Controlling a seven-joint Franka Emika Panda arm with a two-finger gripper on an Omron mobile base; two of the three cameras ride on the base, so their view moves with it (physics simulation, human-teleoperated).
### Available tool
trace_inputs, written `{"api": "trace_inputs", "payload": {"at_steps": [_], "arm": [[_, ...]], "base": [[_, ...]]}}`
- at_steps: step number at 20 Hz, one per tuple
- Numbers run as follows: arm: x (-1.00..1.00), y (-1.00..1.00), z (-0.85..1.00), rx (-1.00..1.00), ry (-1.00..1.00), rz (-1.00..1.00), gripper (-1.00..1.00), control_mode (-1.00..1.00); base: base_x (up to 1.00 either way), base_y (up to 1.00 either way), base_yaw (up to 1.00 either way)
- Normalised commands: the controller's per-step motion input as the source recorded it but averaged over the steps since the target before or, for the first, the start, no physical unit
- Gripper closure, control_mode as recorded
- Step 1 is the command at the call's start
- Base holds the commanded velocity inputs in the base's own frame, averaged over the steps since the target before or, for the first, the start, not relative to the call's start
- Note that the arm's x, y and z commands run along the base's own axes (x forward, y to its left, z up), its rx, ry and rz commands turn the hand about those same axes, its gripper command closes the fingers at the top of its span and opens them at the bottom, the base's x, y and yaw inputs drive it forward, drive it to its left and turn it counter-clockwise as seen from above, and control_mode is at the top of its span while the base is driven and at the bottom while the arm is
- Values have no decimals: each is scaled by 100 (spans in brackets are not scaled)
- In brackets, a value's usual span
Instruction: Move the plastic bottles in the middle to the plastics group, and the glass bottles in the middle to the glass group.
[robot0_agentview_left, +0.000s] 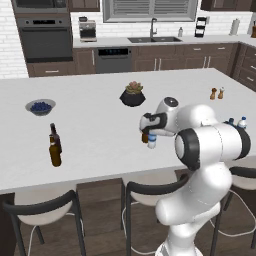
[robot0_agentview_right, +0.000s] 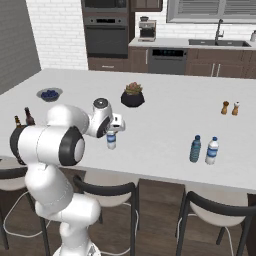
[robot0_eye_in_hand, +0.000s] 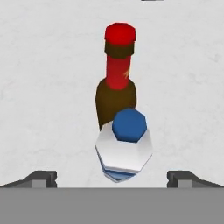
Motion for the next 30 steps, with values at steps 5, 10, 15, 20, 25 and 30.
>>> {"api": "trace_inputs", "payload": {"at_steps": [5,10,15,20,25,30], "arm": [[23,-3,0,0,0,0,-100,-100],[24,-4,-3,0,0,0,-100,-100],[2,0,-17,0,0,0,-100,-100],[0,0,-1,0,0,0,100,-100],[0,0,0,0,0,0,100,-100],[-16,-30,6,0,0,0,100,-100]], "base": [[0,0,0],[0,0,0],[0,0,0],[0,0,0],[0,0,0],[0,0,0]]}}
